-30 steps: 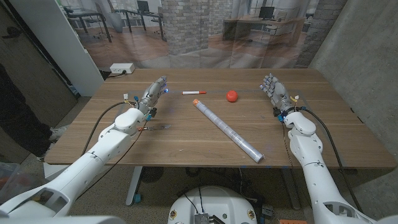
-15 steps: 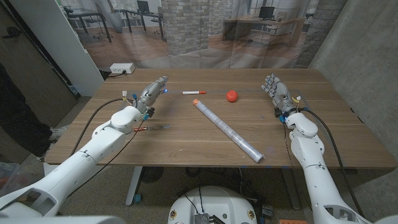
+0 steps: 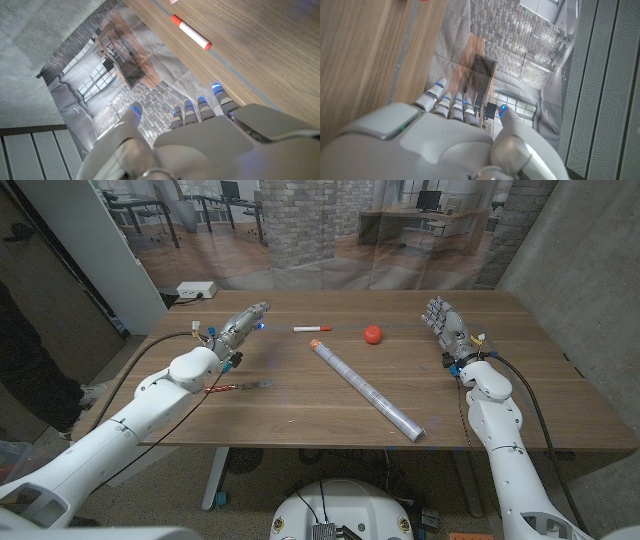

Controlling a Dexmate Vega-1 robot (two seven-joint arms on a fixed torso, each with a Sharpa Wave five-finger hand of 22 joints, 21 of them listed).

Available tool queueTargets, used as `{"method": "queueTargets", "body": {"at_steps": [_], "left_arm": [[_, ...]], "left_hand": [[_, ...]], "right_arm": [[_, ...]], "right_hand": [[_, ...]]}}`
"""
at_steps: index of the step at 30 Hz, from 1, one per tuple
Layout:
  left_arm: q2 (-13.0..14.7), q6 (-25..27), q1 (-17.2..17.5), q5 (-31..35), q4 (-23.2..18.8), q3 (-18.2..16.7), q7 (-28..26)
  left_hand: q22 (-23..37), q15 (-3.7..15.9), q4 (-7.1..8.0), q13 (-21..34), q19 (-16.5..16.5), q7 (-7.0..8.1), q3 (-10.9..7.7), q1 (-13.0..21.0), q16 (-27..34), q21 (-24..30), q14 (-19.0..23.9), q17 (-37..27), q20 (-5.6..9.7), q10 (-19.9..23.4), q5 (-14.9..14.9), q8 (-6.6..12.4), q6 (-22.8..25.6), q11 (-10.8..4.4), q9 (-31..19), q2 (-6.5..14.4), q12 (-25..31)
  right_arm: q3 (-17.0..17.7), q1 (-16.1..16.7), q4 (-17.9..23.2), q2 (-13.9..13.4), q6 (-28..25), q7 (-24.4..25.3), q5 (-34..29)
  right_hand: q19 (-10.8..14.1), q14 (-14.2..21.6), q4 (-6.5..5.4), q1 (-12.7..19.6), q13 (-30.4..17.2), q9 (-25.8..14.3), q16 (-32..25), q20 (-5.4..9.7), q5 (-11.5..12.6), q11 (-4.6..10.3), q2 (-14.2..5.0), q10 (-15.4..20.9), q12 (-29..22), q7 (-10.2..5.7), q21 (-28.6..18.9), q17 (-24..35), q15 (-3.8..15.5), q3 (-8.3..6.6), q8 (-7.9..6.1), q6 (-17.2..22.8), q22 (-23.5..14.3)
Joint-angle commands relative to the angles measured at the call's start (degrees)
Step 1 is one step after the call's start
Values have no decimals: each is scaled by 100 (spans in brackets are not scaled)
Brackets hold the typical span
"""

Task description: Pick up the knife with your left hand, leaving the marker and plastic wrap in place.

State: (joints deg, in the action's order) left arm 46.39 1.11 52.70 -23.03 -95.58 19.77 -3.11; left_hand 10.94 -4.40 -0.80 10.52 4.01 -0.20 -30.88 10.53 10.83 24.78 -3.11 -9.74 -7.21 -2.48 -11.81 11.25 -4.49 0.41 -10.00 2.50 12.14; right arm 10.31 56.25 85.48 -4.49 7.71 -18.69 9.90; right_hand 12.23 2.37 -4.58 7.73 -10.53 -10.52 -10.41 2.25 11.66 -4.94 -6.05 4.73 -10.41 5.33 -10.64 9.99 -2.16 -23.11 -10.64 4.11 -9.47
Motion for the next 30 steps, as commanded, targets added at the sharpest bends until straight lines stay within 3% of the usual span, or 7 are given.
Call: {"method": "queueTargets", "body": {"at_steps": [1, 30], "left_arm": [[535, 579, 32, 102, -450, -8, 215], [1528, 1529, -266, 465, -1239, 174, 984]], "left_hand": [[13, -46, -42, 29, 2, 5, 0, 74, 17, -14, 7, -30, -53, 16, 5, 24, 15, -14, -21, -12, 32], [23, -69, -183, 38, 30, -34, 103, 116, -8, -56, -41, -45, -50, -50, 51, -12, 2, 6, -25, -207, -3]], "right_arm": [[-5, 47, 81, 28, 47, 56, -28], [60, 172, 192, 154, 249, 263, -22]], "right_hand": [[68, 17, 36, 19, -15, -12, -46, -18, 29, -14, 16, 27, -60, 10, -40, 18, -16, -19, -46, 19, -28], [80, 36, 44, 15, -15, -12, -45, -15, 28, -19, 26, 55, -61, 8, -41, 19, -12, -10, -49, 45, -28]]}}
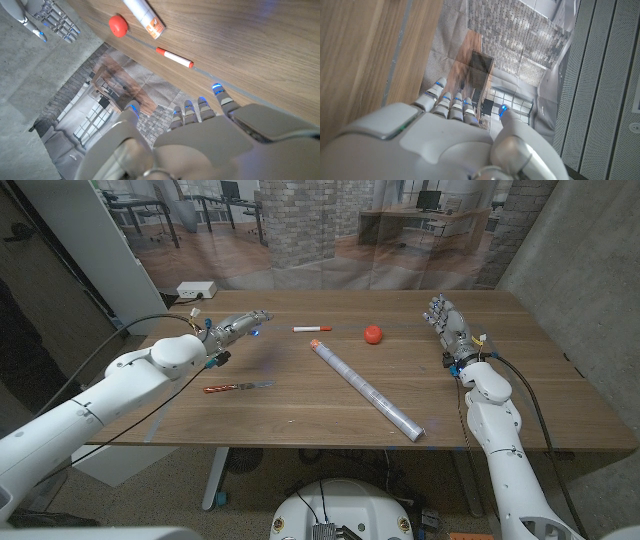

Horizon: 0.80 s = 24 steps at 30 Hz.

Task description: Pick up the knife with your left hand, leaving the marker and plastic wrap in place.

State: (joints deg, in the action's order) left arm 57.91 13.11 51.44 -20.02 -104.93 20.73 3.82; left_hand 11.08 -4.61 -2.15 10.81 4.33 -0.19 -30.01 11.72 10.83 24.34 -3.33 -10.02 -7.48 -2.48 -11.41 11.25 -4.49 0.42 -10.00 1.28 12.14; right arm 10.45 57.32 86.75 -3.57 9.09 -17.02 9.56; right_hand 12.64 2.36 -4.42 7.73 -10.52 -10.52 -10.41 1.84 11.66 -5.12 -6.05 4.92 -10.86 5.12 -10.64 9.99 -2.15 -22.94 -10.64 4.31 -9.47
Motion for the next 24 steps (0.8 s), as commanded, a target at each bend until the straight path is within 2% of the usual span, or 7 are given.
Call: {"method": "queueTargets", "body": {"at_steps": [1, 24], "left_arm": [[412, 362, -156, 176, -337, 82, 327], [1072, 771, -318, 297, -850, 49, 1013]], "left_hand": [[9, -47, -53, 9, -5, -38, 19, -1, -8, -12, -19, -17, -22, -48, 11, -12, 3, 6, -26, -91, -3], [17, -70, -197, 21, -62, -81, 117, 65, 53, -27, 144, -29, -18, 126, 14, 24, 166, 123, -34, -271, 57]], "right_arm": [[51, 79, 82, 66, 119, 110, 6], [149, 289, 276, 191, 289, 297, 39]], "right_hand": [[38, 37, 28, 14, -15, -12, -45, 27, 29, 0, 26, 34, -16, 31, -40, 20, -11, -27, -48, 23, -28], [48, 44, 29, 5, -15, -13, -43, 21, 29, -15, 33, 43, -13, 34, -40, 21, -15, -17, -48, 38, -27]]}}
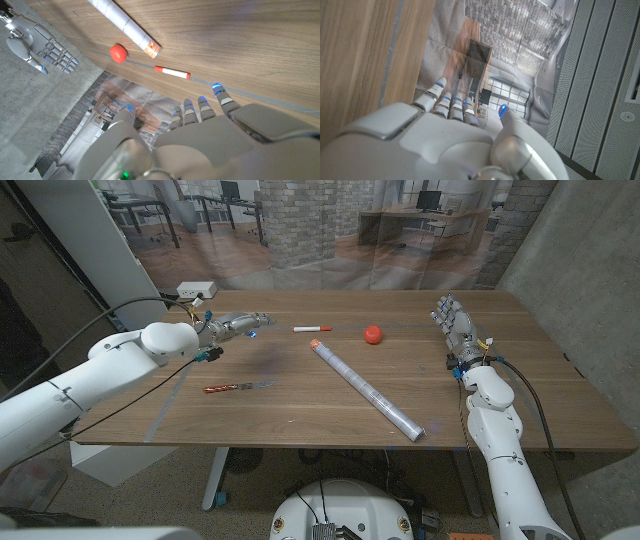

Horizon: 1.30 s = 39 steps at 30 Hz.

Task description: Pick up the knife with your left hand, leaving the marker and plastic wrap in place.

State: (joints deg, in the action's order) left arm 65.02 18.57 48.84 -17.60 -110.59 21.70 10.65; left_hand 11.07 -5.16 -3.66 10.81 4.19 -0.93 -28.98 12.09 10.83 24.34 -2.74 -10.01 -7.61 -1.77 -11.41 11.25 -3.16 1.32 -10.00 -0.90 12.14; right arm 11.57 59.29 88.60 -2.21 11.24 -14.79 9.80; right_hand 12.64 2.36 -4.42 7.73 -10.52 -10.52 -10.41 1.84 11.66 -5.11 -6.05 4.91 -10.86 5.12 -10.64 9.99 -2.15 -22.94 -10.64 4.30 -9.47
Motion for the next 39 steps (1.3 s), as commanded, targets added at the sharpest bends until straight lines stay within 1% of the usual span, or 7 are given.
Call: {"method": "queueTargets", "body": {"at_steps": [1, 9, 19, 23, 24, 31, 39], "left_arm": [[395, 254, -58, 64, -316, -55, 346], [659, 387, -39, 66, -500, -126, 543], [910, 500, -200, 278, -652, -54, 931], [985, 522, -259, 395, -710, -28, 1056], [993, 526, -290, 428, -715, -9, 1110], [1027, 591, -443, 651, -766, 85, 1356], [1081, 680, -523, 811, -856, 109, 1517]], "left_hand": [[18, -8, -50, 23, -49, -9, 16, 30, 57, -28, 98, -31, -7, 61, 14, 25, 37, 35, -34, -56, 59], [20, 7, -86, 27, -68, -10, 39, 49, 66, -31, 146, -35, -28, 148, 17, 38, 102, 57, -36, -93, 88], [22, 39, -169, 36, -83, -5, 65, 114, 86, -47, 246, -41, -26, 276, 24, 73, 249, 85, -39, -156, 126], [21, 52, -254, 41, -97, 65, 50, 222, 96, -59, 307, -44, -30, 391, 26, 118, 403, 66, -42, -165, 160], [21, 55, -292, 43, -111, 64, 41, 273, 103, -61, 343, -46, -40, 450, 26, 125, 442, 50, -43, -166, 178], [18, 104, -403, 50, -176, 60, 11, 437, 97, -59, 373, -49, -55, 589, 20, 156, 569, -10, -46, -173, 216], [14, 154, -529, 60, -253, 40, -32, 667, 125, -57, 500, -53, -51, 717, 5, 173, 662, -60, -49, -179, 248]], "right_arm": [[36, 97, 95, 57, 80, 73, 16], [38, 144, 137, 76, 91, 97, 15], [30, 155, 132, 92, 113, 107, 15], [26, 151, 122, 98, 121, 108, 17], [24, 149, 120, 99, 124, 110, 16], [16, 142, 105, 102, 131, 126, 1], [7, 100, 55, 110, 158, 141, -3]], "right_hand": [[48, 43, 30, 4, -16, -13, -42, 21, 29, -14, 33, 46, -14, 35, -40, 21, -14, -17, -48, 37, -28], [56, 46, 26, -7, -16, -13, -43, 20, 29, -9, 41, 51, -14, 39, -42, 24, -19, -8, -46, 39, -28], [61, 52, 17, -25, -16, -13, -45, 21, 28, -8, 45, 48, -11, 35, -42, 27, -26, 3, -45, 40, -28], [63, 53, 12, -34, -16, -13, -45, 20, 28, -14, 48, 57, -14, 38, -42, 28, -27, 9, -44, 40, -28], [63, 52, 11, -35, -16, -13, -45, 20, 28, -11, 49, 56, -13, 37, -42, 29, -29, 10, -43, 39, -28], [63, 52, 3, -51, -16, -13, -46, 20, 28, -17, 56, 58, -13, 42, -41, 31, -24, 20, -45, 47, -28], [63, 55, -7, -69, -16, -13, -47, 16, 29, -18, 63, 60, -12, 44, -39, 33, -31, 33, -44, 48, -28]]}}
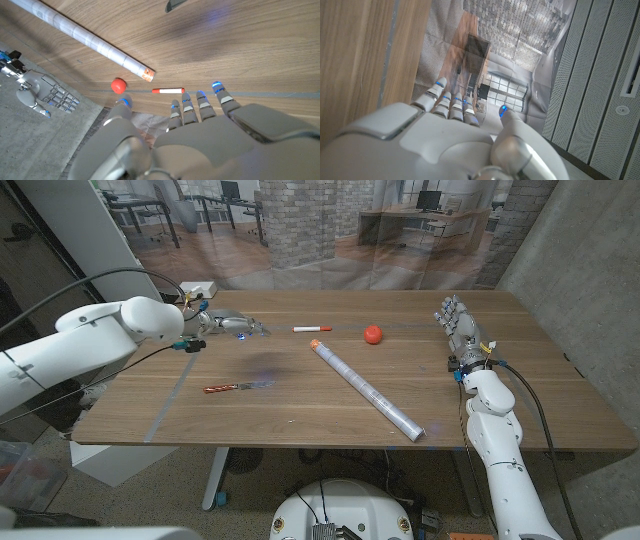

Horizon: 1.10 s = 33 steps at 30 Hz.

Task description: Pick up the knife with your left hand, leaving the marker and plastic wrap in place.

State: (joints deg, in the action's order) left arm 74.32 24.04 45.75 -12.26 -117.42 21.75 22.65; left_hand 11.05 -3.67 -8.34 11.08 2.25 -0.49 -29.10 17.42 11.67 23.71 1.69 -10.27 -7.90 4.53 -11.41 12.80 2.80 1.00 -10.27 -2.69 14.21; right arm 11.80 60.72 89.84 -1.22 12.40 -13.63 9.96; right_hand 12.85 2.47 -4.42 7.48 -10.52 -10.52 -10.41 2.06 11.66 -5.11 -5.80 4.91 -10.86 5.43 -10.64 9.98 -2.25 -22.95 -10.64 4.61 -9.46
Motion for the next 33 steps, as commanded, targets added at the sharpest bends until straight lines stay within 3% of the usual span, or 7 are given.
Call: {"method": "queueTargets", "body": {"at_steps": [1, 15, 33], "left_arm": [[159, 147, -228, 296, -183, 109, 344], [283, 353, -390, 564, -352, 159, 686], [179, 786, -1052, 1508, -599, 646, 1644]], "left_hand": [[15, 8, -68, 33, -60, -4, -22, 147, 41, 5, 59, -27, -20, 87, 4, 23, 83, -26, -23, -1, 39], [13, 51, -150, 41, -128, -36, -57, 376, 58, 4, 159, -32, -4, 167, -16, 40, 176, -53, -25, -20, 52], [6, 111, -221, 57, -211, -66, -157, 833, 51, -11, 219, -44, 17, 201, -62, 28, 204, -98, -31, -1, 39]], "right_arm": [[-19, -49, -73, 11, 44, 27, -22], [-30, -87, -121, 17, 75, 49, -30], [-11, -107, -149, 37, 157, 93, -22]], "right_hand": [[44, 44, -7, -46, -16, -13, -47, -4, 29, -19, 39, 64, -13, 12, -40, 33, -20, 34, -44, 15, -28], [47, 45, -20, -71, -16, -13, -46, -12, 33, -22, 46, 63, -10, 13, -40, 35, -25, 50, -43, 21, -28], [51, 51, -28, -88, -16, -13, -46, -15, 39, -17, 50, 67, -9, 16, -39, 33, -23, 61, -41, 22, -28]]}}
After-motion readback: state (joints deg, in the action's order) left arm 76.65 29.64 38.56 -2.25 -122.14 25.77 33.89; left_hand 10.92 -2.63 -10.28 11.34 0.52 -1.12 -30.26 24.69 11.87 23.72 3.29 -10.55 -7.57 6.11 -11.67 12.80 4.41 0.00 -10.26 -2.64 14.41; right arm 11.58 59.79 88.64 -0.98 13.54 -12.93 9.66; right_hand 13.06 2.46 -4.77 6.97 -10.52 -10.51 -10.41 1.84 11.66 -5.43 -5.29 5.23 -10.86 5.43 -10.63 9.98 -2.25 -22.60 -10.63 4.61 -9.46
